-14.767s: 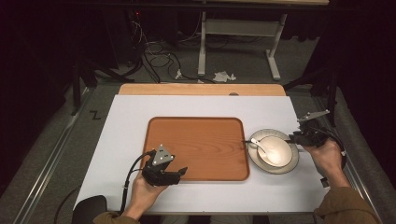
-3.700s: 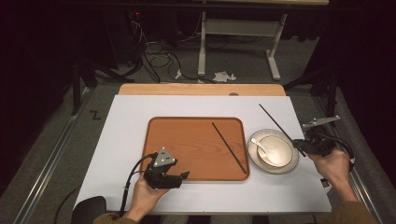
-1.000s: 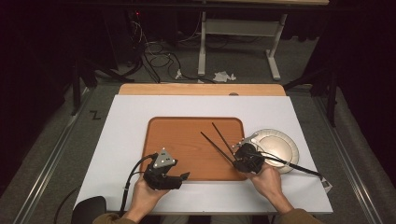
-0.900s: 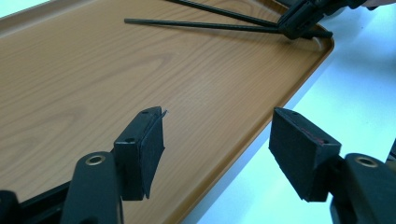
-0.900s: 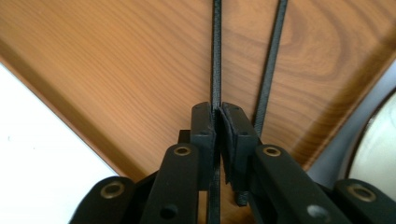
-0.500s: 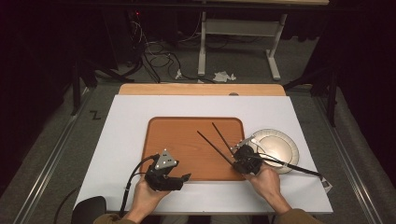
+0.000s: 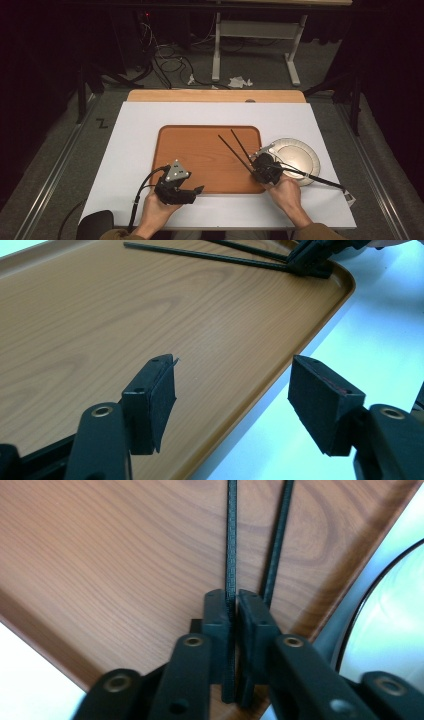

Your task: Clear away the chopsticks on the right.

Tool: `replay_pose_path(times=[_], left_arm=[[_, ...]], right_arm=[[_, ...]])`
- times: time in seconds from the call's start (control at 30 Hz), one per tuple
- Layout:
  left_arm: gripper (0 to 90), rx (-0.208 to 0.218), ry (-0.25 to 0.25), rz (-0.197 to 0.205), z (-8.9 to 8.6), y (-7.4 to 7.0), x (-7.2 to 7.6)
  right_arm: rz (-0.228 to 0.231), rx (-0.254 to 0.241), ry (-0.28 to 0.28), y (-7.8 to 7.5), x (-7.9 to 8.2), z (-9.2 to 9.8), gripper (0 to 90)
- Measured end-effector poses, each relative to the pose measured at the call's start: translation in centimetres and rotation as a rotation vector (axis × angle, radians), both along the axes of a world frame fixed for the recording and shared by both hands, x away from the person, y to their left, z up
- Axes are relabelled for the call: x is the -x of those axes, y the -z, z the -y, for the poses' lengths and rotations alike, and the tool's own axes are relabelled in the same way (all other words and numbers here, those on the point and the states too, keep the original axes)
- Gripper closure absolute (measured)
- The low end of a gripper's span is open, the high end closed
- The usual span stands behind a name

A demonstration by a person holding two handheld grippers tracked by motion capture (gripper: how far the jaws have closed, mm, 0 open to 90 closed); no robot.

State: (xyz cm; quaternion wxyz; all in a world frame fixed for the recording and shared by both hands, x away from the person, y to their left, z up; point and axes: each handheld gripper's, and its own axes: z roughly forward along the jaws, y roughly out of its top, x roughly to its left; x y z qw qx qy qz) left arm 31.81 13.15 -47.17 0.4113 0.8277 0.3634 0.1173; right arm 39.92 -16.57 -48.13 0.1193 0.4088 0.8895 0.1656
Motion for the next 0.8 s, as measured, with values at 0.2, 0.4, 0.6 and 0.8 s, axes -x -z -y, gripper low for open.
replay_pose_path(times=[0.2, 0.4, 0.6, 0.8], left_arm=[[35.2, 0.002, -0.004, 0.001, -0.1, 0.0, 0.0], [35.2, 0.001, -0.005, 0.0, -0.1, 0.0, 0.0], [35.2, 0.012, -0.013, 0.004, -0.3, -0.2, 0.1], [35.2, 0.012, -0.016, 0.005, -0.3, -0.3, 0.2]], right_arm=[[0.017, -0.049, -0.02, -0.9, 0.7, 0.2, 74.5], [0.061, -0.102, -0.066, -2.4, 1.9, 1.4, 72.2], [0.088, -0.163, -0.114, -4.1, 3.5, 3.1, 70.2], [0.153, -0.234, -0.126, -5.1, 5.3, 5.4, 66.5]])
